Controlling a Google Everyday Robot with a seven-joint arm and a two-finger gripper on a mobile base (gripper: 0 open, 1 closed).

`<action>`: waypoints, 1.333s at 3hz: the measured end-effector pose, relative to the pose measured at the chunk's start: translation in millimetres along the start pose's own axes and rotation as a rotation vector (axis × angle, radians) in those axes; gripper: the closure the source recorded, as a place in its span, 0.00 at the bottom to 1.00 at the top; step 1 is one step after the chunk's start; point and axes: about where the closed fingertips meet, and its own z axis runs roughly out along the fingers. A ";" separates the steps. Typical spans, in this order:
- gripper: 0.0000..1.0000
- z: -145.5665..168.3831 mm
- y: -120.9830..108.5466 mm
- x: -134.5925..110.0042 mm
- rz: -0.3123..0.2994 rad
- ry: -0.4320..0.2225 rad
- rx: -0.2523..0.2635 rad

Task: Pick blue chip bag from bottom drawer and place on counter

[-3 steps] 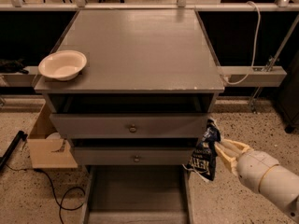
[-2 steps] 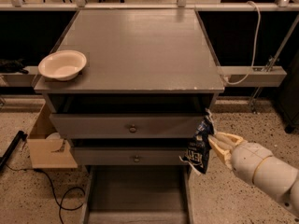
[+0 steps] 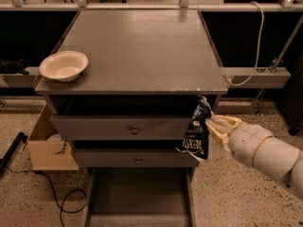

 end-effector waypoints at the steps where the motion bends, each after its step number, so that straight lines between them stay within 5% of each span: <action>1: 1.00 -1.7 -14.3 -20.0 -0.010 -0.016 0.013; 2: 1.00 -16.8 -42.7 -37.8 0.008 -0.058 0.060; 3: 1.00 -16.7 -42.7 -37.9 0.008 -0.058 0.060; 4: 1.00 -0.2 -45.5 -88.5 -0.073 -0.095 0.051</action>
Offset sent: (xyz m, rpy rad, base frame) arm 0.0180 -0.0558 0.0758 0.0703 -0.1006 -0.0904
